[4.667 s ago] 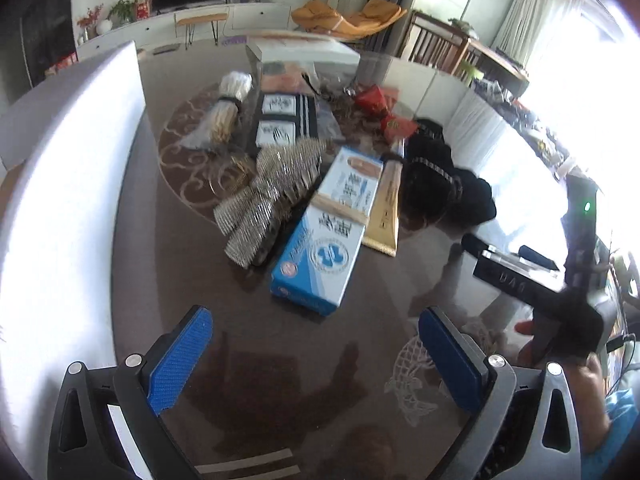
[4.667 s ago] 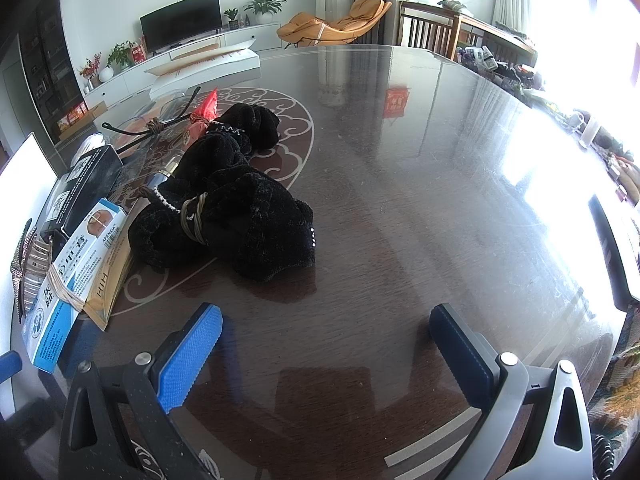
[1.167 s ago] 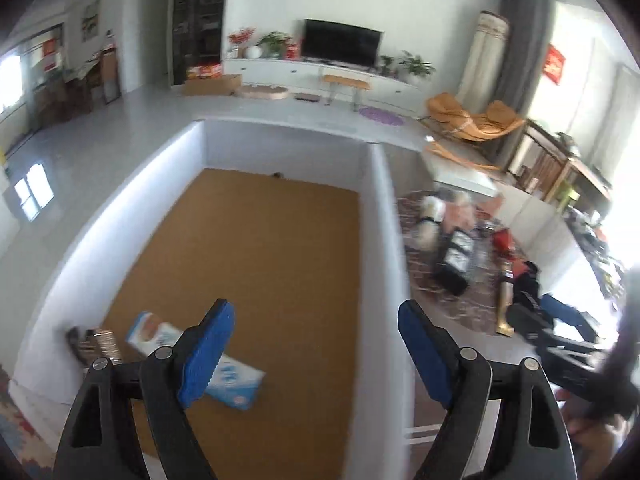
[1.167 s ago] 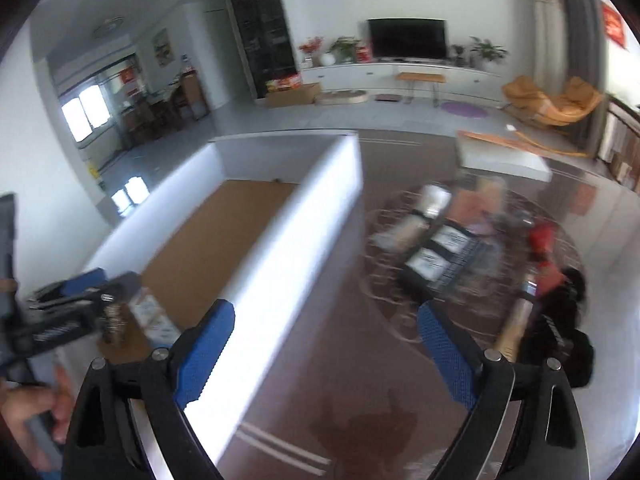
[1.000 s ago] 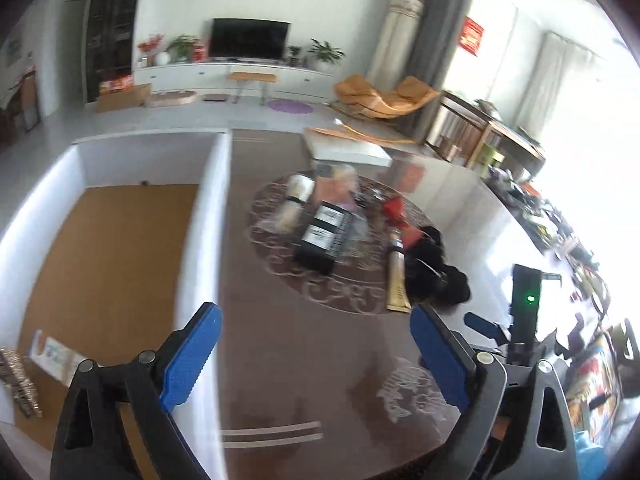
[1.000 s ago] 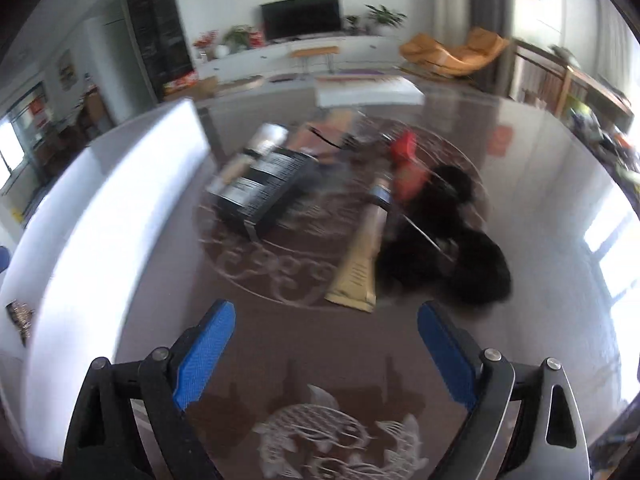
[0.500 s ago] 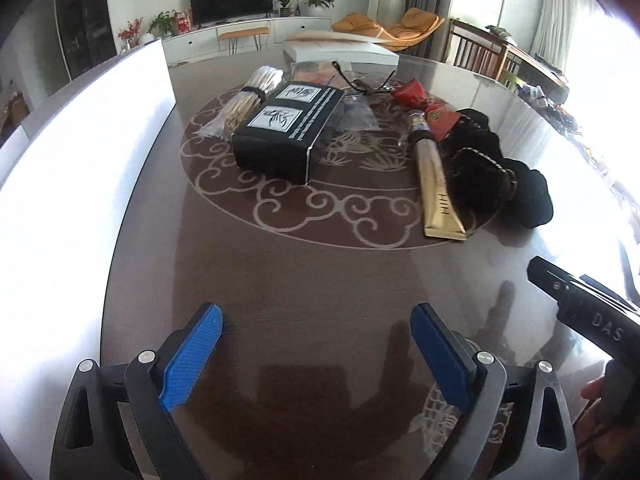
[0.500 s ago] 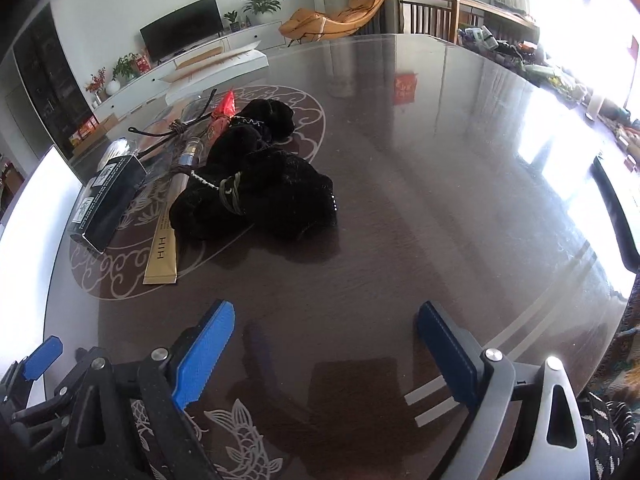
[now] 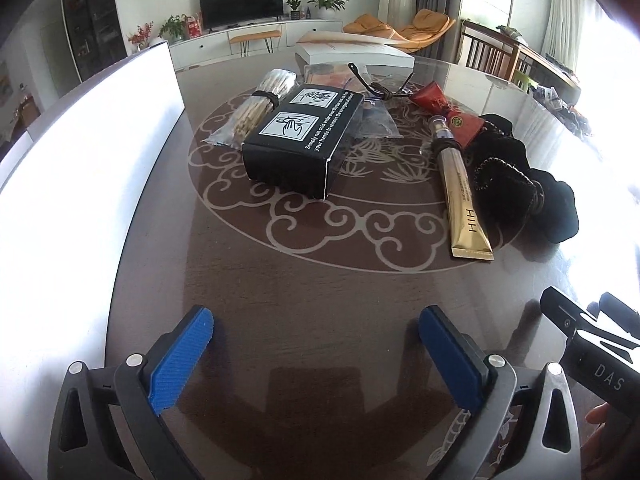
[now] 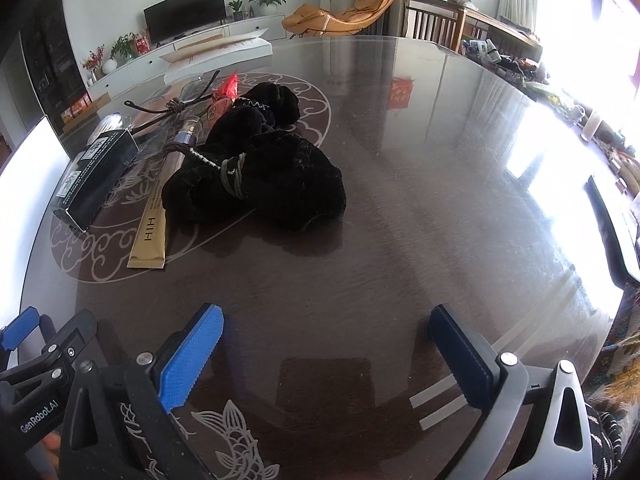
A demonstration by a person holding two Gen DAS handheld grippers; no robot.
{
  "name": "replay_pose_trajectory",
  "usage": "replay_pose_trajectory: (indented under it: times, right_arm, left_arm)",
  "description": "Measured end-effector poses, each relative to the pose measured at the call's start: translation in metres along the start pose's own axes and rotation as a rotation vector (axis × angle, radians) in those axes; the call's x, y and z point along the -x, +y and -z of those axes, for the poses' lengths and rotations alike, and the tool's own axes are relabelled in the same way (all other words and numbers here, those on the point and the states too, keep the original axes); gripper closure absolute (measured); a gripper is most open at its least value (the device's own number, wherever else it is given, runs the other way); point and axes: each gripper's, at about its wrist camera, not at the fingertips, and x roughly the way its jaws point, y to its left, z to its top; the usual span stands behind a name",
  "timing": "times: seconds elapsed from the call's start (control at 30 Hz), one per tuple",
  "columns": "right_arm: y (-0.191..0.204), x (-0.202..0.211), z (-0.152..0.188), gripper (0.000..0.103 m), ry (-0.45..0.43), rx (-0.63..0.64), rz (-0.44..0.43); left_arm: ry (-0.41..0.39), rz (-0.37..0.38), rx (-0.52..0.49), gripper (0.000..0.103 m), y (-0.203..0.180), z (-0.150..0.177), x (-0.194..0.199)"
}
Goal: Organize objects
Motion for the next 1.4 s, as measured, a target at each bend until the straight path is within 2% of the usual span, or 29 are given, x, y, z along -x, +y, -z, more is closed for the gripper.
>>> replay_pose_trajectory:
  times: [0.37, 1.4]
  right_arm:
    - [-0.001, 0.0, 0.001, 0.0, -0.002, 0.0, 0.0]
    - [-0.002, 0.001, 0.001, 0.0, -0.002, 0.002, -0.003]
  left_arm:
    - [-0.016, -0.002, 0.009, 0.0, -0.004, -0.018, -0.013]
    - [-0.016, -0.002, 0.008, 0.0, -0.004, -0.018, -0.014]
